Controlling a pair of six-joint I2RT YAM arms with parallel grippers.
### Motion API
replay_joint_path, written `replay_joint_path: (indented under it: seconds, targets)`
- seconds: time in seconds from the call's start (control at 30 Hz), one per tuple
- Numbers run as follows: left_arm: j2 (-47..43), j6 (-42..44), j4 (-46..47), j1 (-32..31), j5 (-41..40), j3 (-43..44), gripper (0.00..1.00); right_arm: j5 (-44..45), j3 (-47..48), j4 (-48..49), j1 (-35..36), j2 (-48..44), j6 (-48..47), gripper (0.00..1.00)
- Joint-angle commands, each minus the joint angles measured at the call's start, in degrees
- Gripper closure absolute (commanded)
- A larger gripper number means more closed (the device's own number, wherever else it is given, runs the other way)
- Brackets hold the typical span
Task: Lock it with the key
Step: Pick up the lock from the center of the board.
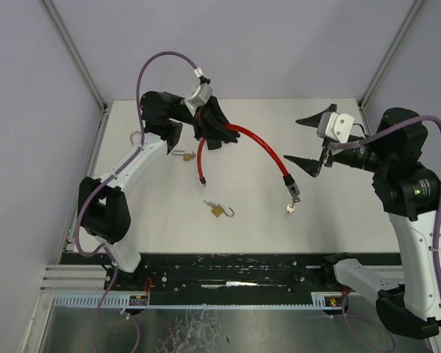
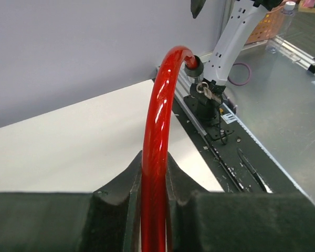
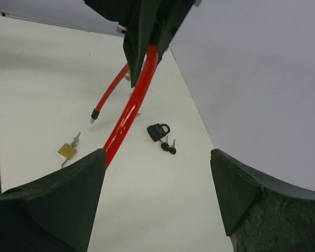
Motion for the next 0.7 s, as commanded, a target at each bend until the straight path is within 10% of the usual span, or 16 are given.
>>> replay_joint_path:
  seconds: [0.0, 0.2, 0.47, 0.67]
  targets:
    - [-5.4, 6.9, 3.1, 0.5, -5.6, -2.9, 1.00, 5.2, 0.2, -0.6, 0.3, 0.6, 10.0, 0.15]
    - [-9.6, 40.0, -34.7, -0.5, -11.0, -0.7, 1.00, -1.9, 2.5, -7.6, 0.4, 6.4, 13.3, 0.22]
    - [-10.0, 37.9, -31.3, -0.8, -12.4, -1.5, 1.00, -1.6, 1.8, -7.9, 0.4, 7.5, 14.9, 0.30]
    - [-9.8, 36.5, -29.7, -0.8, -13.5, -2.0, 1.00, 0.0, 4.7, -12.3, 0.4, 8.5, 10.3, 0.81]
